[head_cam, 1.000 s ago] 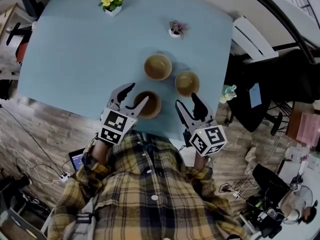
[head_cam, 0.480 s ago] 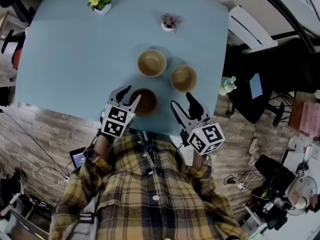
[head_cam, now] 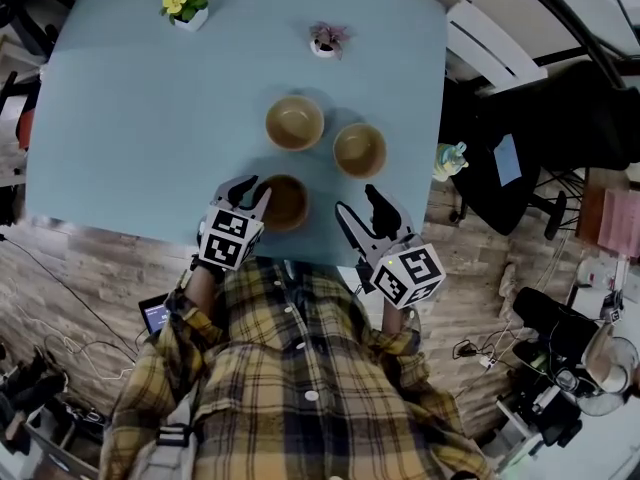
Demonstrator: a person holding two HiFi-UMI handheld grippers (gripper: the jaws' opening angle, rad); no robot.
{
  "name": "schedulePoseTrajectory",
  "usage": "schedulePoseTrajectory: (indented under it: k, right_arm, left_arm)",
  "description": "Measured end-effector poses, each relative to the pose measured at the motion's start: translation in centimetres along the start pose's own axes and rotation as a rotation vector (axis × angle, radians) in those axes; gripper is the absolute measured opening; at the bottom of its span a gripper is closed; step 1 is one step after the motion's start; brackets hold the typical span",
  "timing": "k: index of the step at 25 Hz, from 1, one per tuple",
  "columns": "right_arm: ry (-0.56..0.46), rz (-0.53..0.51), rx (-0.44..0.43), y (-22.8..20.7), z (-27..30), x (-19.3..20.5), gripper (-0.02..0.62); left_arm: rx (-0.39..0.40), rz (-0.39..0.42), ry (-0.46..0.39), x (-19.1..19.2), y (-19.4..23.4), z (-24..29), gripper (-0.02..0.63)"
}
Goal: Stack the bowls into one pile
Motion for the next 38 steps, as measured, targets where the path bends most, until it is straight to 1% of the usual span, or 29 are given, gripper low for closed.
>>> schedulePoseTrajectory:
  k: [2, 4, 5, 11, 22, 30, 38]
  right_arm:
    - [-0.004, 0.008, 0.002, 0.0, -0.1, 0.0, 0.273]
    - [-0.007, 0.012, 0.006, 0.1, -0.1, -0.1, 0.273]
    - [-0.007, 0.015, 0.007, 0.1, -0.1, -0.1, 0.273]
    - [0.007, 0.015, -0.005, 0.3, 0.4, 0.2, 0.273]
    - [0.013, -0.003, -0.018, 0.2, 1.0, -0.8, 0.273]
    - [-0.004, 0.002, 0.008, -0.3, 0.7, -1.1, 0.273]
    - [-0.02, 0.029, 0.051, -1.0, 0.0, -0.9, 0.273]
  left_arm:
    - [0.002, 0.005, 0.007, 0.1, -0.1, 0.1, 0.075]
    - [-0.001, 0.006, 0.005, 0.2, -0.1, 0.2, 0.027]
    - [0.003, 0.001, 0.006, 0.2, -0.1, 0.2, 0.02]
    - [0.043, -0.051, 0.006, 0.0, -0.1, 0.0, 0.009]
    - [0.031, -0.037, -0.058, -2.4, 0.4, -0.8, 0.008]
    - [0.031, -0.084, -0.145, -6.4, 1.9, -1.2, 0.008]
    - [0.038, -0.096, -0.217, -10.9, 3.2, -0.3, 0.008]
Point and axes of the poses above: the fingertips, and each gripper's own axes: z forward along the fingers, y to its left, x out of its underside, the point moved 8 cm from there along -z, backward along the fingers, and after that the axes turned 11 degrees about -x, right-handed, at the moved point
